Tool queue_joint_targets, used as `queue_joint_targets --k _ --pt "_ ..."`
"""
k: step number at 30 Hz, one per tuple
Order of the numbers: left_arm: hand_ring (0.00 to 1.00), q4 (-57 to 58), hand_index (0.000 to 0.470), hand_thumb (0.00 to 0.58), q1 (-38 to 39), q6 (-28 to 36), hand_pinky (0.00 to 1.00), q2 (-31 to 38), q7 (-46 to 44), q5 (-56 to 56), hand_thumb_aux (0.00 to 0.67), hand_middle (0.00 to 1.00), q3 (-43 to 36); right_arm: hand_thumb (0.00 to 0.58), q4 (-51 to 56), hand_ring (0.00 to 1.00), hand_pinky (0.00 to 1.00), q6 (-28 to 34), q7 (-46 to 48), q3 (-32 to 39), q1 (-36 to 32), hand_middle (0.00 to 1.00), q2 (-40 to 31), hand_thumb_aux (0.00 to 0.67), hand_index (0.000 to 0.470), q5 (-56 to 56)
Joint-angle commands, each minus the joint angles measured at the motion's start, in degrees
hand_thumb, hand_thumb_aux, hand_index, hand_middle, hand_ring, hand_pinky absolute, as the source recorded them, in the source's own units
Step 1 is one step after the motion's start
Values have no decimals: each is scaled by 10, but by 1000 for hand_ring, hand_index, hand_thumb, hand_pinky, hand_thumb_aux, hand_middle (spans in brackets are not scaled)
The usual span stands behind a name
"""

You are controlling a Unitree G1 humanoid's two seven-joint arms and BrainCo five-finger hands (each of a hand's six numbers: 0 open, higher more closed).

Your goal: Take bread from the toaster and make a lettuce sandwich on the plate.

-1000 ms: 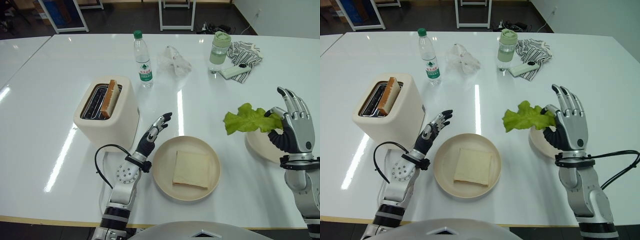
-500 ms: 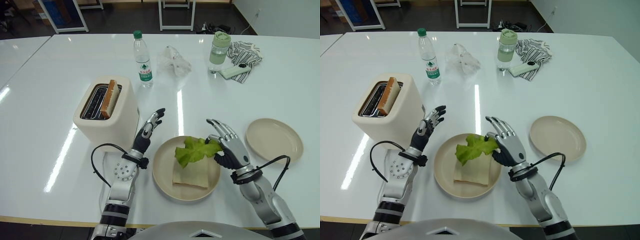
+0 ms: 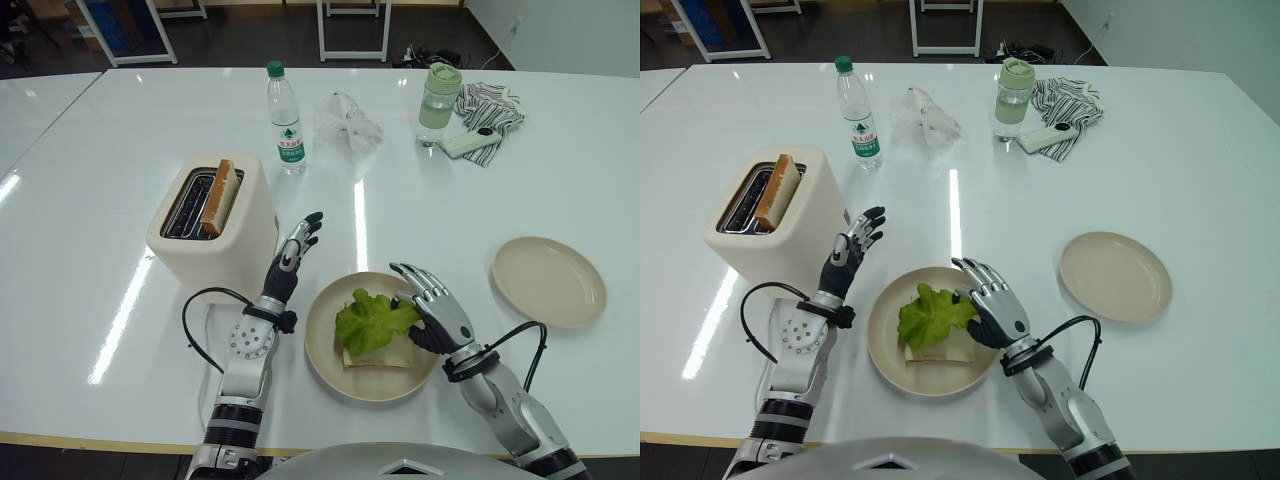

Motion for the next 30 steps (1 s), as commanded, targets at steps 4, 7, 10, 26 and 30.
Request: queue_joint_targets --k 4,7,10,26,30 --pt "0 7 0 0 -6 9 0 0 0 3 0 0 -2 580 6 0 0 6 6 2 10 0 -17 670 470 -19" --pt "0 8 0 0 -7 9 0 0 -1 3 0 0 -2 580 22 0 0 11 3 9 5 0 -18 670 470 -38" --pt "0 7 0 0 -6 10 0 1 -2 3 0 0 -2 580 26 0 0 14 0 20 7 0 -14 670 470 -51" --pt "0 10 0 0 -3 13 0 -1 -1 4 0 0 -4 580 6 0 0 34 -9 38 10 0 -15 670 470 -83" --pt "0 10 0 0 -2 13 0 -2 -1 5 0 0 -5 462 -9 0 0 41 -13 19 23 0 -30 368 258 -80"
